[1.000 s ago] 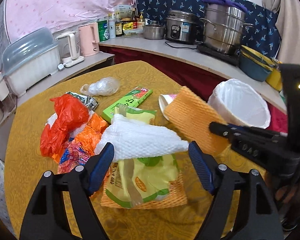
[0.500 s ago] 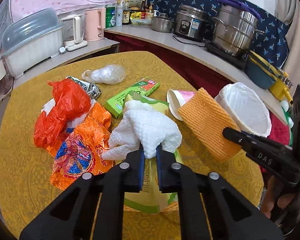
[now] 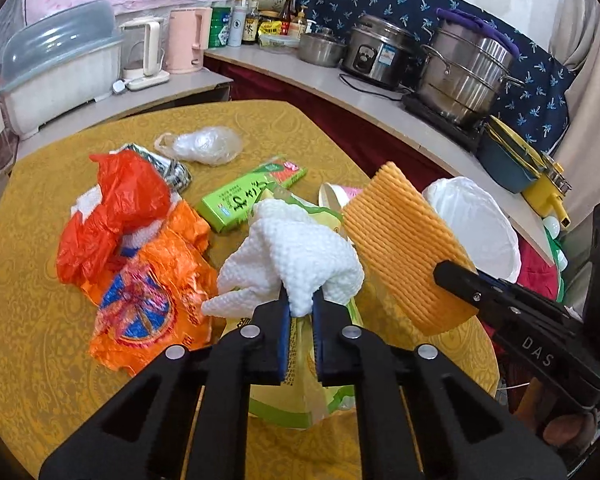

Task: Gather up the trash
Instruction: 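Lift the tissue with the left gripper while the right gripper holds the mesh sleeve, then carry both items over the trash bin and open both grippers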

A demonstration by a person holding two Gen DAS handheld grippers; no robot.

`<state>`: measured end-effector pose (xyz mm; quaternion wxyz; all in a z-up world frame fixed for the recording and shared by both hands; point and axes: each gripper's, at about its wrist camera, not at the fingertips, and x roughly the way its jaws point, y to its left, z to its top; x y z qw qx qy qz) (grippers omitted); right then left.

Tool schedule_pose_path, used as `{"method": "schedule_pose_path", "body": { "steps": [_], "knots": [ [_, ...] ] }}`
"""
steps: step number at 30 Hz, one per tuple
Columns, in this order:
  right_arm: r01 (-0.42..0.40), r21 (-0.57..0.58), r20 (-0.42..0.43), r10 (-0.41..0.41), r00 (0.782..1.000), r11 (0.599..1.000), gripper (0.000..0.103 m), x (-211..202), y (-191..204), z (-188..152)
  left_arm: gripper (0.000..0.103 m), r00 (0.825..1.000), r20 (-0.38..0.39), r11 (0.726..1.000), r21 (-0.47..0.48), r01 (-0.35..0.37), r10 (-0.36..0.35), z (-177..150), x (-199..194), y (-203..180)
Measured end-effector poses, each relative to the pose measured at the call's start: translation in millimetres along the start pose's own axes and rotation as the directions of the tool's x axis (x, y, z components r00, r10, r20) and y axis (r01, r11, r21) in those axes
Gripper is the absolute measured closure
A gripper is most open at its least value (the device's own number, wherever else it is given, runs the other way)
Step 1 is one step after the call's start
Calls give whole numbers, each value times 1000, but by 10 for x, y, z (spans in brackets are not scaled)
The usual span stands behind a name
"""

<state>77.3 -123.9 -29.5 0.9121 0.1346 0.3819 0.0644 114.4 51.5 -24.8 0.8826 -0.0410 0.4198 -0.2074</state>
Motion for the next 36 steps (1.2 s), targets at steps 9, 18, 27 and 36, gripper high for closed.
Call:
{"method": "schedule_pose_path", "body": {
  "steps": [9,18,27,36],
  "knots": [
    [-6,6,-22,6,1000,1000,94,43,15,-63,85,1000,-4,999,-48,15,-15,-2,-52,71],
    [-6,3,-15,6,1000,1000,94,20,20,-50,95,999,39,999,-35,15,-14,60,-182,47],
    [6,12,24,-6,1000,1000,94,-92,-71,41,98,994,110,1000,2,24,-24,300,-395,-94],
    [54,45,113,-59,992,998,94,-386,-352,256,98,984,160,994,87,62,-76,656,-432,-542]
  ]
}}
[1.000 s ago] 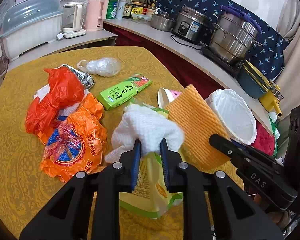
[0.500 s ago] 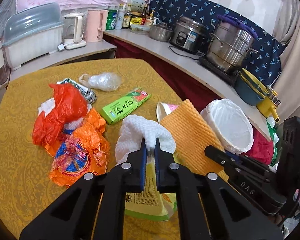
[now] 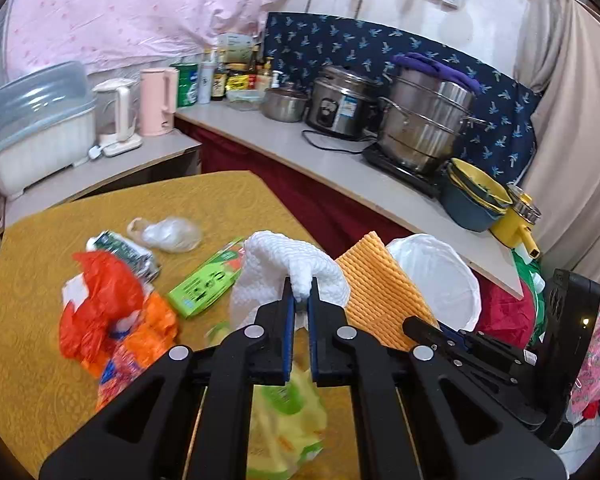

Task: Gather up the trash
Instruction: 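Carry both items over the trash bin and open both grippers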

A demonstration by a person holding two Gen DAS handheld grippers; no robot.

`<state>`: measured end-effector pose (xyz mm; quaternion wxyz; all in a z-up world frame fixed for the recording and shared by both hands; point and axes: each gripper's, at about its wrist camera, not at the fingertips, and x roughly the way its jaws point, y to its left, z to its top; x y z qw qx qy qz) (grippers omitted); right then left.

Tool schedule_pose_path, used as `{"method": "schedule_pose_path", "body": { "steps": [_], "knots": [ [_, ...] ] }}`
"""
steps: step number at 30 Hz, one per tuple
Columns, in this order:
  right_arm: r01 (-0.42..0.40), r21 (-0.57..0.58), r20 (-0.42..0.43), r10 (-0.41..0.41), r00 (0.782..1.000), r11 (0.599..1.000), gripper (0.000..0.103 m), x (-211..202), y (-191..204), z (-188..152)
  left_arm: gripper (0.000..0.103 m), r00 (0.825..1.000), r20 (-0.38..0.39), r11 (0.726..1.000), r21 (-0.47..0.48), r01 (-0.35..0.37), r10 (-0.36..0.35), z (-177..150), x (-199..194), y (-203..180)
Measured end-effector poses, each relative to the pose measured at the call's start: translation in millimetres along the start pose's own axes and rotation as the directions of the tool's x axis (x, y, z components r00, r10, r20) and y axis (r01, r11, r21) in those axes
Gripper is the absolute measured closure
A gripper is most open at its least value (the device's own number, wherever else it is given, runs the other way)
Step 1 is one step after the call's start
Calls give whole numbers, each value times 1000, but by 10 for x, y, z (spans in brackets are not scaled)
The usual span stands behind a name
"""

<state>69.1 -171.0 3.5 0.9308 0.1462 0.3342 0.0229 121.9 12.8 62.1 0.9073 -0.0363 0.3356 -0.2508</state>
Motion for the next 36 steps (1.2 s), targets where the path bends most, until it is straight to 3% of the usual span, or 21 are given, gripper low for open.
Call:
{"method": "schedule_pose_path", "body": {
  "steps": [8,18,26,36],
  "knots": [
    [119,74,65,-124,990,990,94,-165,-643,207,98,994,-34,991,89,102,-100,190,449,-666],
    [281,182,49,-294,955,942,94,-183,-1629,233,97,966,-144,960,152,234,-213,146,1275,-1478],
    [333,238,7,-344,939,912,94,-52,-2162,166,97,942,-225,944,160,288,-249,50,1854,-1888],
    [341,262,-31,-346,938,903,94,169,-2445,121,97,933,-274,944,167,284,-232,-38,2226,-2091]
  ]
}}
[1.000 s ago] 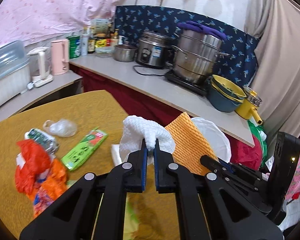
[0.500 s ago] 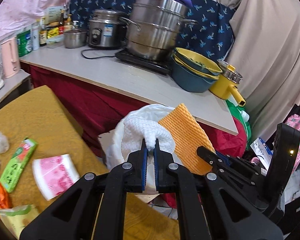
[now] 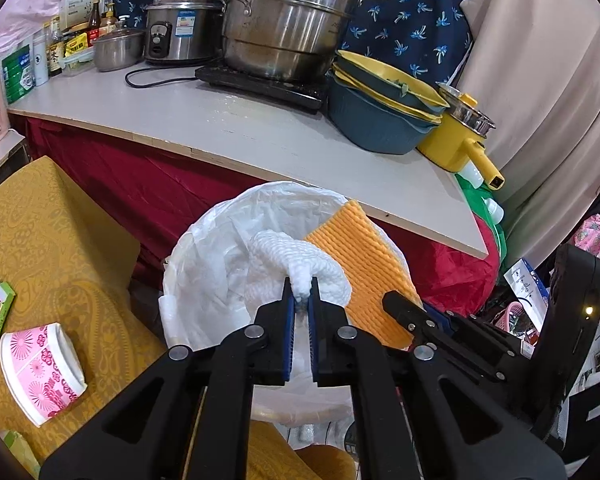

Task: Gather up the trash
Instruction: 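Carry both items over the trash bin and open both grippers, then grasp the green-and-yellow snack bag with the left gripper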

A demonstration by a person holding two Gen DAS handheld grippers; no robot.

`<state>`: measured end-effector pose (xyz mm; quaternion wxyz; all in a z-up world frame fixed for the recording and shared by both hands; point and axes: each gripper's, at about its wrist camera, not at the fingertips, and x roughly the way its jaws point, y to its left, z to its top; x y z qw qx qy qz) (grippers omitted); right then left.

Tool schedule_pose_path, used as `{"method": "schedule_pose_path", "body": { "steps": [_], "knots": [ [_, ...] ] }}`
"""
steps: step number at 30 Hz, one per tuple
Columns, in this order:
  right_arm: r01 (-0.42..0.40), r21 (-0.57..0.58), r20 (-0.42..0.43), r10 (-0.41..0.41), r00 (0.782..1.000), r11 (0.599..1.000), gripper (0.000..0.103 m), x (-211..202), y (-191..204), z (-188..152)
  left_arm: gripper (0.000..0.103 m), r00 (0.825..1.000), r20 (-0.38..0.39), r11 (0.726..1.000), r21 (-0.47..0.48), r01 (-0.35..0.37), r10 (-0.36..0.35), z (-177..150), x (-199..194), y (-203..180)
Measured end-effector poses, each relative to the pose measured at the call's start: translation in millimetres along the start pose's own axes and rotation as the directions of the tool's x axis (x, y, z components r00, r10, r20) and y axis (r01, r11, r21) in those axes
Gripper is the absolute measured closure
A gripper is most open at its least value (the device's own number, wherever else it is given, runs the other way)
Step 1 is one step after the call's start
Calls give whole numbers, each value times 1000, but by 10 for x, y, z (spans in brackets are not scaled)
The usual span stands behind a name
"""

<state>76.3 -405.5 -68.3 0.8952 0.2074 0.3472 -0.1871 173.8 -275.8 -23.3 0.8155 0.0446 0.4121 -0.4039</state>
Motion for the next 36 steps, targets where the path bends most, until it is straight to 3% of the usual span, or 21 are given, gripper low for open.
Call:
{"method": "schedule_pose_path", "body": {
  "steps": [3,5,7,8,14,23,36],
  "knots": [
    [2,7,1,-2,1000,1000,89,44,-22,13,91,999,9,999,4,-36,36,-1,38,-18],
    [5,17,6,-5,1000,1000,79,42,-37,25,73,998,9,998,1,-59,59,3,51,-22],
    [11,22,21,-11,1000,1000,71,18,-47,48,48,996,26,996,-12,-86,86,9,24,-9],
    [10,22,26,-11,1000,1000,70,3,-47,56,46,995,34,996,-14,-92,93,12,5,-2],
    [7,22,58,-8,998,1000,60,-161,15,94,43,992,55,994,-7,-112,112,32,-135,-2],
    [-12,-11,110,13,994,1000,54,-551,262,97,36,984,121,992,-24,-128,130,4,-602,40],
    [-76,-122,149,94,984,990,49,-1086,998,-53,24,955,193,972,-116,-205,224,-294,-1546,482]
  ]
}}
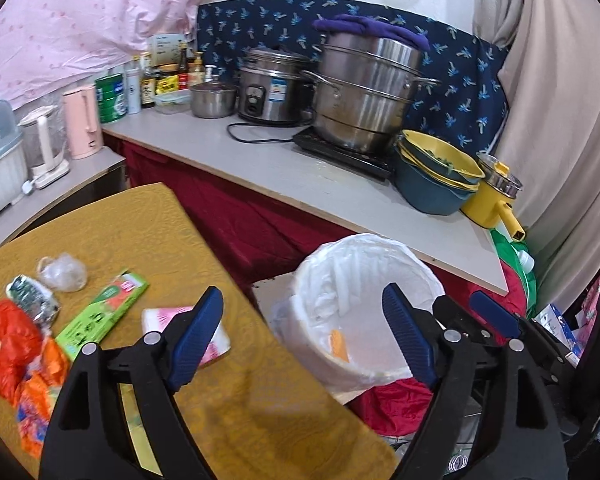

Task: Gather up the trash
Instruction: 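Grasp the green-and-yellow snack bag with the left gripper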

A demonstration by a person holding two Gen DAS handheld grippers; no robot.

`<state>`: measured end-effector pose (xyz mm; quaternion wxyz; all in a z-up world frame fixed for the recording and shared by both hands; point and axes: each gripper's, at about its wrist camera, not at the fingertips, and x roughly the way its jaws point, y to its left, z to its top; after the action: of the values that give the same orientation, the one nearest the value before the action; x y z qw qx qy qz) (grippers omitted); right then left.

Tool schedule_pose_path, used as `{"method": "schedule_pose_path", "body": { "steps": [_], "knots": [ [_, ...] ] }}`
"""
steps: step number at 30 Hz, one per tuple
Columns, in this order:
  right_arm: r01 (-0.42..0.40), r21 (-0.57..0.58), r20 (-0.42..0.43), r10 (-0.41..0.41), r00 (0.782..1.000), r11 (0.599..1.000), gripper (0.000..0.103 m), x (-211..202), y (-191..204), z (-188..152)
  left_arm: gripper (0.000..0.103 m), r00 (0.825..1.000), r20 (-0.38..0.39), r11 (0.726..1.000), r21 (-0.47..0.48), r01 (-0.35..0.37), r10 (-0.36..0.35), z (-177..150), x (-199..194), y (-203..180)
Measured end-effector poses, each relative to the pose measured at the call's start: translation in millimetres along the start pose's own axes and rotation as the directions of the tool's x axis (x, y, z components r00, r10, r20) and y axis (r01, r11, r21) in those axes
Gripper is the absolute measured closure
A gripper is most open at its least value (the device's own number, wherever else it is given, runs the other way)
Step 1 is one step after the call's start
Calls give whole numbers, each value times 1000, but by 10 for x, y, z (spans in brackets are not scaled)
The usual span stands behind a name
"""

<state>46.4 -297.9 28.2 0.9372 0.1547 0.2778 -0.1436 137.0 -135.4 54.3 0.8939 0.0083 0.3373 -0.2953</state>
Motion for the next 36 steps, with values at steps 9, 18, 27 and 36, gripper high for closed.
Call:
{"method": "schedule_pose_path", "body": {
  "steps": [9,18,27,36],
  "knots": [
    [-89,-65,-41,86,995,994,48,-123,631,-259,15,978,-16,976,-59,-208,207,-370,-620,754],
    [-161,-114,-111,149,983,980,48,-144,1113,-620,12,963,-129,951,-170,-258,238,-973,-913,1369],
    [-183,-132,-171,159,972,974,46,-116,1282,-940,12,962,-212,945,-240,-222,172,-1366,-772,1487],
    [-166,-130,-214,136,967,977,46,-44,1207,-1115,44,954,-267,958,-208,-197,138,-1515,-460,1382]
  ]
}}
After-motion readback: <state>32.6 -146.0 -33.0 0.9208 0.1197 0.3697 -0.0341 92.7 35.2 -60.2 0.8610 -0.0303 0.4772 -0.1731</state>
